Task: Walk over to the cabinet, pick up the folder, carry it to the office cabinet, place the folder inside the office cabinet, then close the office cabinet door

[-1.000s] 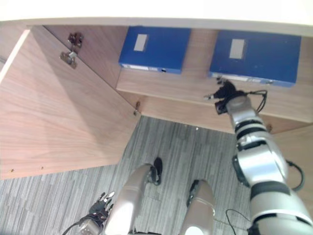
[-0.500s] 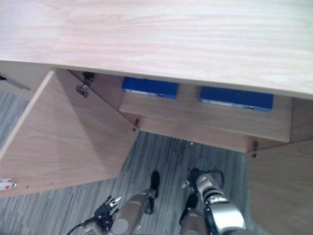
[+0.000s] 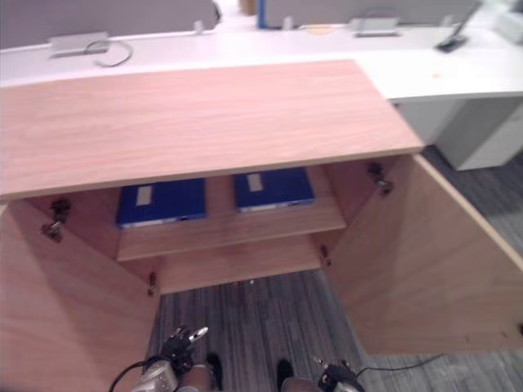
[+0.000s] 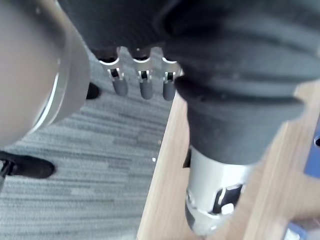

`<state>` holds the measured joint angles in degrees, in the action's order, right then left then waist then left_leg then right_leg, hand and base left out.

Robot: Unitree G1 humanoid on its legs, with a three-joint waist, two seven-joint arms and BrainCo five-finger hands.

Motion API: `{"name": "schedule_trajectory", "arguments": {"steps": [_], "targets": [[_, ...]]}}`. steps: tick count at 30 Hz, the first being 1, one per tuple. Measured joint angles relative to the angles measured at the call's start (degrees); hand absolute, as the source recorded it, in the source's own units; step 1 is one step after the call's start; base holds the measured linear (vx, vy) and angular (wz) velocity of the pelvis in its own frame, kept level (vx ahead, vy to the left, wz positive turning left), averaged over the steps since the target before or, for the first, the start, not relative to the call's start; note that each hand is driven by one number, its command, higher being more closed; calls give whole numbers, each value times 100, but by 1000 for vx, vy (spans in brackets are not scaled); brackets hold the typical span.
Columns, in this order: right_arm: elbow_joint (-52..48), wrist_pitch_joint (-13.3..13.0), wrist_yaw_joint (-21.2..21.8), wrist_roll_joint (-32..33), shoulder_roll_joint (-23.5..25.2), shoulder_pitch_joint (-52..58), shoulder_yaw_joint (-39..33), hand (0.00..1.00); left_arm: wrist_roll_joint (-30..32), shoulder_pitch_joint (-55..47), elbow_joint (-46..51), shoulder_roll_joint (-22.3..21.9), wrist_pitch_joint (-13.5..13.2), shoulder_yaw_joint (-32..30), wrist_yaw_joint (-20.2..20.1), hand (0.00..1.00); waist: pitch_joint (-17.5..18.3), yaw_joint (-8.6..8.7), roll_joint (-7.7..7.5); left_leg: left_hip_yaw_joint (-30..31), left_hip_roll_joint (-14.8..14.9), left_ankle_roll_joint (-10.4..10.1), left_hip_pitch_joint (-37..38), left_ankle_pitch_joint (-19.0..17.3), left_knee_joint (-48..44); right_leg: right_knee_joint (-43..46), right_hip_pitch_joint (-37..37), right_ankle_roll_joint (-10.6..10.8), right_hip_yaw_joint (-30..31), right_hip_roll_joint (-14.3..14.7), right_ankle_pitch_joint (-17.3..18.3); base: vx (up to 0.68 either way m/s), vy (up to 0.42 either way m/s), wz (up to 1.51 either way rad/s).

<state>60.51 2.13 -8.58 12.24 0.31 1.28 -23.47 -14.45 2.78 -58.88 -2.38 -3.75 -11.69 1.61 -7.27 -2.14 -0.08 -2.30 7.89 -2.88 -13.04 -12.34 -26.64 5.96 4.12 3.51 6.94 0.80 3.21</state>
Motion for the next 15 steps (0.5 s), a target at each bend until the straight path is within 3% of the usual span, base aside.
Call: {"name": "schedule_trajectory", "arguments": {"steps": [3,8,11,13,15], "targets": [[40,12,40,-3,63,73,0,0,279,-14,-19,-16,-6,-1,-4,0,152,6,-135,-145,-114,44,60,-37,162,-176,107,37,409,-68,-131,5,141,-63],[31,9,174,4,71,49,6,0,971,-65,-253,175,32,-124,-5,0,252,14,-127,-1030,-195,163,567,-112,407,-254,96,175,1230,-137,-369,48,143,-85],[25,9,189,13,71,28,9,0,1145,-70,-251,160,59,-303,5,0,241,-3,-114,-1156,-181,224,739,-147,399,97,256,181,1398,-19,-373,55,65,-65],[-5,6,212,26,98,-53,17,0,1236,-59,-251,147,62,-431,11,0,165,-37,-90,-1376,-103,249,882,-187,389,555,457,182,1375,145,-373,1,2,-84],[-36,-7,229,128,101,-76,51,0,1360,-55,-239,111,81,-553,37,0,99,-37,-43,-1711,51,289,957,-260,312,1064,766,153,714,159,-362,-86,-41,-65]]}}
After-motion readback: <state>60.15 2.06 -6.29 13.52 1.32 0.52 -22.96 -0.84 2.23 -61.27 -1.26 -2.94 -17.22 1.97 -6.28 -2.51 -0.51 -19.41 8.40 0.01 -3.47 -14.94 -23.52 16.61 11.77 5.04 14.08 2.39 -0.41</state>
